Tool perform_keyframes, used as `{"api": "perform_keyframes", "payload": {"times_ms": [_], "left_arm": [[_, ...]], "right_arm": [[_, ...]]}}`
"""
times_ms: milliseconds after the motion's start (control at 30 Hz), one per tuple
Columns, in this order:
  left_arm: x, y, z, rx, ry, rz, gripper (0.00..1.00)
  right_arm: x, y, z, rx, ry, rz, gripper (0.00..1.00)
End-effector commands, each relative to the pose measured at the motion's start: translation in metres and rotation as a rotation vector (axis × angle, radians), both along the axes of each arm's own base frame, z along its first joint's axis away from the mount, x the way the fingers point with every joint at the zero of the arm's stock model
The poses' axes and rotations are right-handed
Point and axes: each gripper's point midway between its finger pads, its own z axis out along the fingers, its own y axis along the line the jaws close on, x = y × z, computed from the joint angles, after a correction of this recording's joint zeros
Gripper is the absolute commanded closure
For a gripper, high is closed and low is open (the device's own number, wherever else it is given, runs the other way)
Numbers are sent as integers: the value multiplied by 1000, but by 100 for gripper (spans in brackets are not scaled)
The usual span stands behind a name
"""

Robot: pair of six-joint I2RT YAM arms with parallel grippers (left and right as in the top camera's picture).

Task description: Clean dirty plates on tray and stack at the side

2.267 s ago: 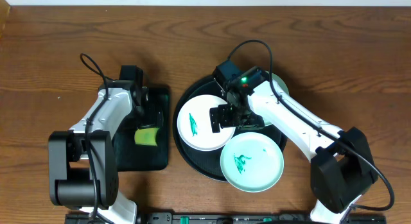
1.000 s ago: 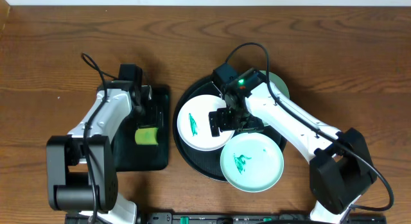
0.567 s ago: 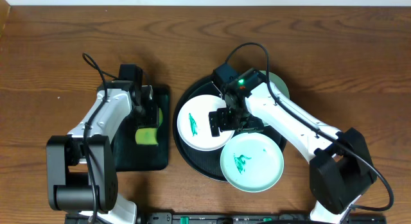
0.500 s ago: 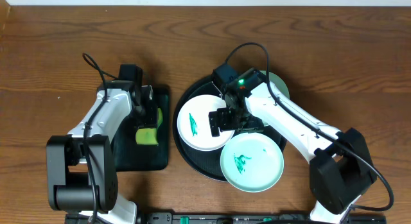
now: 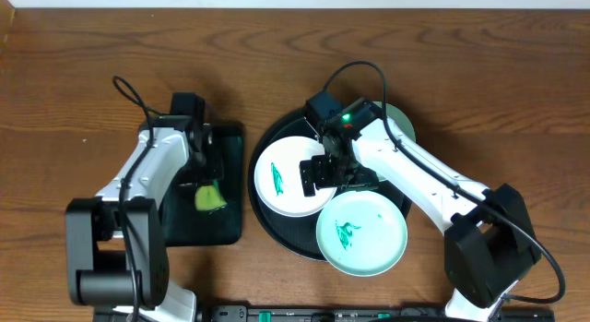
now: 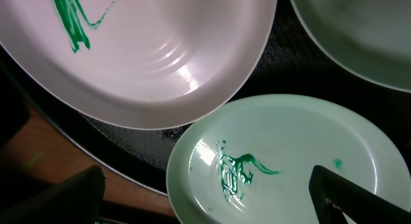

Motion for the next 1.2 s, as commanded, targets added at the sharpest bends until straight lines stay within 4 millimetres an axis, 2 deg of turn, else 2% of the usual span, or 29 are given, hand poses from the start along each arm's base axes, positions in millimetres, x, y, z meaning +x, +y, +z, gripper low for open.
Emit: {"api": "perform_keyframes", "payload": {"times_ms": [0,233,367,400,433,467,500,567,600,633,667,800,833,967,1167], "left_arm": [[5,36,28,202,-73,138,93],[-2,53,54,293,-130,211,93],[-6,57,55,322,-117,229,93],[-7,57,55,321,-115,236,91],[-9,56,54,312,-108,238,83],[-10,52,52,294,-98,236,65],[-12,50,51,282,-89,235,56],[-16,47,49,264,-73,241,49],[-19,46,47,260,-66,251,38],[-21,44,44,248,-59,255,33],[-22,42,41,232,-55,253,31],[-14,10,29,47,-65,141,30],[-13,5,26,15,-72,134,33],[-9,-14,17,-91,-95,78,45],[-9,-30,9,-186,-115,29,44]], "right_arm": [[-1,-1,0,-5,-4,7,1],[2,1,0,4,-16,10,1],[4,3,0,11,-25,15,1],[5,3,0,14,-28,19,1],[5,4,0,17,-32,23,1],[6,4,0,18,-34,29,1],[6,4,0,20,-36,34,1],[6,5,0,21,-37,40,1],[6,5,0,22,-38,40,1],[6,5,0,22,-38,40,1],[7,5,0,23,-39,44,1],[7,5,0,26,-43,56,1],[7,5,0,26,-44,59,1],[7,5,0,26,-43,65,1],[6,5,0,25,-41,73,1]]}}
